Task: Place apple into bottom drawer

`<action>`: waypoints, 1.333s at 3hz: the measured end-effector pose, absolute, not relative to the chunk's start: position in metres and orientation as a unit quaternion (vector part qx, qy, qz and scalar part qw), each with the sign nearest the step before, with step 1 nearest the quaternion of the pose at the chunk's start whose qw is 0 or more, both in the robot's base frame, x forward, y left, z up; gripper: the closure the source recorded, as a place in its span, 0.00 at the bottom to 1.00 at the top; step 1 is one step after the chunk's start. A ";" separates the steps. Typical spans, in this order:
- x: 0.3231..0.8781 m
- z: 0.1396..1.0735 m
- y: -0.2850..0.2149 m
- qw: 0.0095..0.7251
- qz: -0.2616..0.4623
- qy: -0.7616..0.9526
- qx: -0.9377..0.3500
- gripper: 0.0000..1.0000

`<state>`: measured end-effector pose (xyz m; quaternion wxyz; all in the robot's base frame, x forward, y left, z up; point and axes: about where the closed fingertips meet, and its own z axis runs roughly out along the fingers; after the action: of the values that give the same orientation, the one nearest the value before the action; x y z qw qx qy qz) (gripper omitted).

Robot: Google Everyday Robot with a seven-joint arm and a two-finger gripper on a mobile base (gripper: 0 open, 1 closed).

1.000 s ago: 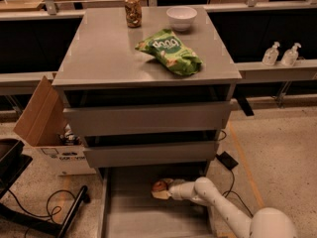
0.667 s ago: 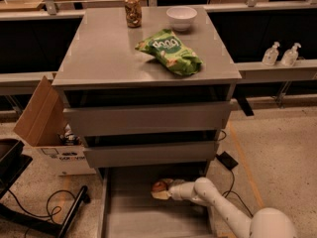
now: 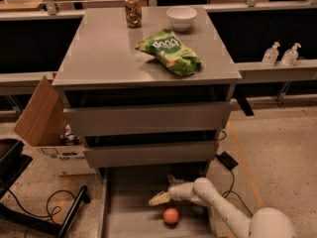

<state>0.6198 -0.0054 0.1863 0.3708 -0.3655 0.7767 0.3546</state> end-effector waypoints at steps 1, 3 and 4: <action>0.609 0.191 -0.007 0.371 0.358 0.773 -0.369 0.00; 0.541 0.233 -0.070 0.366 0.289 0.782 -0.413 0.00; 0.524 0.270 -0.117 0.365 0.219 0.798 -0.426 0.00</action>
Offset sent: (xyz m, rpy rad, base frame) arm -0.1019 -0.0344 0.0393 -0.0625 -0.0425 0.0739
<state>0.5240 -0.1165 0.2697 0.3652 -0.4262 0.7980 0.2193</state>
